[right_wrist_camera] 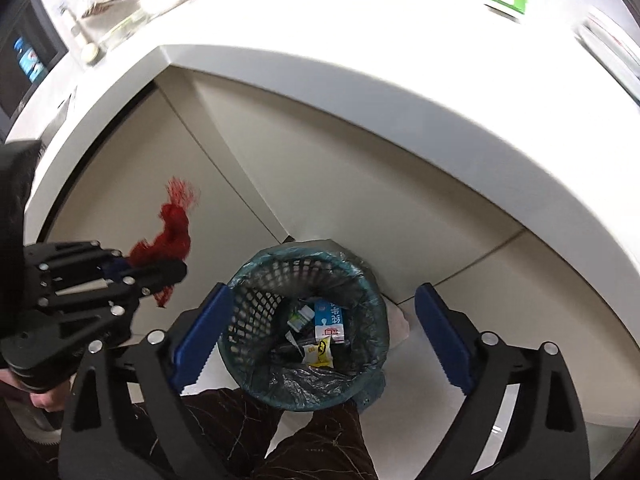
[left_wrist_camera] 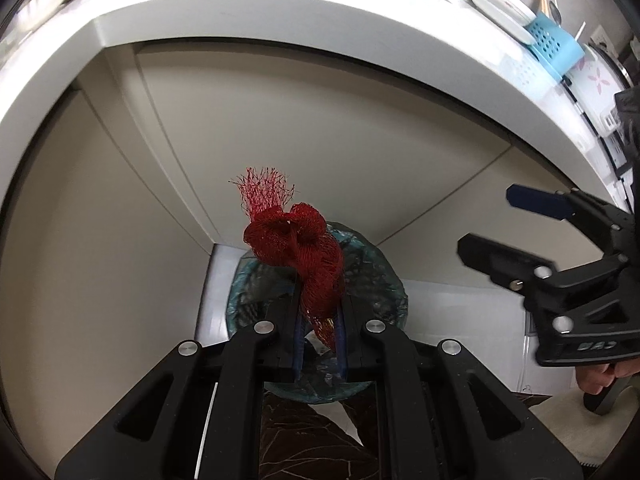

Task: Collect trash
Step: 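Open the right gripper to drop the purple wrapper into the wastebasket, then lower the red mesh bag into the wastebasket and open the left gripper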

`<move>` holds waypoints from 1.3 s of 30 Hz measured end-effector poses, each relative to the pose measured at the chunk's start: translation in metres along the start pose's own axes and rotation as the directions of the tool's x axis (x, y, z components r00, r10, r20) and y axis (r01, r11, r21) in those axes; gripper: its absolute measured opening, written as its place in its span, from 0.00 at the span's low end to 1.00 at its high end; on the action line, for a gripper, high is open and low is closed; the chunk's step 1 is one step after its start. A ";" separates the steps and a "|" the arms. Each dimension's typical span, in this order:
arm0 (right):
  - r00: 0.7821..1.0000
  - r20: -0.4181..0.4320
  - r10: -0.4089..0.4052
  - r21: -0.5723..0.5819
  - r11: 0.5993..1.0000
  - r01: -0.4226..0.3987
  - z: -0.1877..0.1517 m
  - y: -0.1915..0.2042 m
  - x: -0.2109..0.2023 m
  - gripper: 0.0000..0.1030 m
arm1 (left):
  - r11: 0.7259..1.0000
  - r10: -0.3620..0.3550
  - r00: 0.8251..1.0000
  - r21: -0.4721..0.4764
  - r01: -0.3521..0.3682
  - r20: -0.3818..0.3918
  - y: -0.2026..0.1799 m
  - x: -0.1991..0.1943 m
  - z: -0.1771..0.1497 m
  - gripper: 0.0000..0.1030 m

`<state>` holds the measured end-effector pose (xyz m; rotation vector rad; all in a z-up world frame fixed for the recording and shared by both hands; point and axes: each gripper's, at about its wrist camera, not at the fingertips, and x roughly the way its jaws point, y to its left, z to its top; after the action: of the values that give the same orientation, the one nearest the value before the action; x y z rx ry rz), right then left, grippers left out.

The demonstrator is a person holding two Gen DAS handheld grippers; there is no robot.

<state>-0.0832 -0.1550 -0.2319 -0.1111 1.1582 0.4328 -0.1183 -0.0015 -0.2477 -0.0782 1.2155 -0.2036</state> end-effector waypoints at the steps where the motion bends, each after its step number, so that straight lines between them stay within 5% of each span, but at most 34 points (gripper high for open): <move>1: 1.000 0.003 0.002 0.011 1.000 -0.002 -0.001 -0.004 -0.003 0.89 | 1.000 -0.002 1.000 0.008 0.002 -0.003 -0.003 0.002 0.001 0.11; 11: 1.000 -0.002 -0.030 0.100 0.995 0.030 -0.011 -0.041 -0.019 0.91 | 0.995 -0.028 0.998 0.095 0.032 -0.049 -0.034 0.028 0.003 0.11; 24: 0.999 -0.019 -0.031 0.122 0.992 0.033 -0.019 -0.064 -0.025 0.91 | 0.996 -0.037 0.996 0.076 0.043 -0.078 -0.043 0.047 -0.005 0.21; 35: 1.000 -0.017 -0.019 0.094 0.995 0.021 -0.017 -0.064 -0.025 0.91 | 0.999 -0.011 0.999 0.036 0.013 -0.053 -0.043 0.044 -0.008 0.43; 39: 1.000 -0.002 -0.016 0.075 0.997 0.016 -0.012 -0.062 -0.035 0.91 | 1.000 0.012 1.000 0.017 -0.011 -0.027 -0.041 0.033 -0.007 0.59</move>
<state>-0.0806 -0.2248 -0.2134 -0.0549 1.1724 0.3744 -0.1182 -0.0482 -0.2735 -0.0536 1.2408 -0.2054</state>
